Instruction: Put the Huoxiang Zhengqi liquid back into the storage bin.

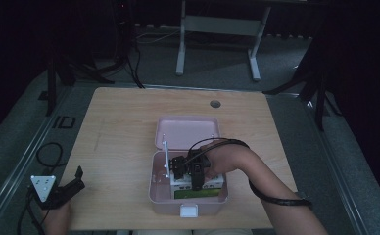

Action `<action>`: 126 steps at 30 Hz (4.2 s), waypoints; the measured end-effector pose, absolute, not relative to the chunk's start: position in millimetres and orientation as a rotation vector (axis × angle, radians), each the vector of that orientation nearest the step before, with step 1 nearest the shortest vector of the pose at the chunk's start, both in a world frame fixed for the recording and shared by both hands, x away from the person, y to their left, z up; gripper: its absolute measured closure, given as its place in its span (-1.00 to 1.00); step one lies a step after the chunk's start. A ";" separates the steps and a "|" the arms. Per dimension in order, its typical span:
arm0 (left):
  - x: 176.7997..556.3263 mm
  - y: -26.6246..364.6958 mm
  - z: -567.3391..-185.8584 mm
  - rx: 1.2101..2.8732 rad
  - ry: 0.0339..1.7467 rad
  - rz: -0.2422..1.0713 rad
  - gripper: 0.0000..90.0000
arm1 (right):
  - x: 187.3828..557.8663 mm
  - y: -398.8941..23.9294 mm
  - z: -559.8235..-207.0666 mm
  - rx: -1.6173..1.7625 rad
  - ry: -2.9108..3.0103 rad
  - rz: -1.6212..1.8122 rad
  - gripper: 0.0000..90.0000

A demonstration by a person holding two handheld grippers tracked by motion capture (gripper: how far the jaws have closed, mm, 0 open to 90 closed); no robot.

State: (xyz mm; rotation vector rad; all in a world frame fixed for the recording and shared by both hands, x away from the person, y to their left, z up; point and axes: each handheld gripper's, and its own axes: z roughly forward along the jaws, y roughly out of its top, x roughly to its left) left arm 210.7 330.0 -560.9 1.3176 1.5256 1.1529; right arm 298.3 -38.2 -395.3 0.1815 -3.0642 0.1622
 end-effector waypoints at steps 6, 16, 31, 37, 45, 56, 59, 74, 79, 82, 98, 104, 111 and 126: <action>210.8 330.0 -561.0 1.317 1.525 1.153 -0.95 | 299.9 -41.2 -411.6 0.170 -3.053 0.158 0.37; 210.9 329.8 -561.0 1.319 1.521 1.154 -0.95 | 303.8 -48.7 -437.2 0.150 -3.033 0.171 0.37; 210.9 329.9 -561.0 1.321 1.520 1.152 -0.95 | 303.5 -53.2 -457.3 0.153 -3.003 0.154 0.37; 211.2 329.6 -561.1 1.322 1.520 1.152 -0.95 | 302.7 -52.4 -459.8 0.160 -3.000 0.148 0.35; 211.2 329.5 -561.1 1.323 1.521 1.153 -0.95 | 304.0 -54.2 -448.7 0.147 -2.996 0.134 0.21; 211.2 329.5 -561.1 1.325 1.522 1.153 -0.95 | 309.8 -73.9 -402.6 0.102 -3.071 -0.023 0.16; 211.2 329.3 -561.1 1.326 1.522 1.154 -0.95 | 309.7 -80.9 -392.1 0.077 -3.082 -0.051 0.14; 211.1 329.2 -561.1 1.324 1.523 1.156 -0.95 | 323.9 -152.9 -342.0 -0.172 -3.180 -0.383 -0.16; 211.1 328.9 -561.2 1.324 1.522 1.157 -0.95 | 332.1 -179.3 -348.8 -0.277 -3.160 -0.464 -0.57; 211.1 328.9 -561.2 1.325 1.524 1.158 -0.95 | 337.0 -191.5 -359.9 -0.307 -3.162 -0.505 -0.72; 211.0 328.8 -561.2 1.324 1.522 1.158 -0.95 | 359.0 -248.1 -449.9 -0.656 -3.140 -0.996 -0.71; 210.9 329.0 -561.2 1.323 1.521 1.156 -0.95 | 363.2 -257.6 -493.4 -0.823 -3.109 -1.074 -0.71; 211.0 328.8 -561.3 1.327 1.520 1.156 -0.95 | 363.4 -271.4 -530.4 -0.992 -3.068 -1.185 -0.71; 211.0 328.5 -561.3 1.331 1.520 1.156 -0.95 | 353.7 -297.4 -550.3 -1.247 -3.006 -1.384 -0.71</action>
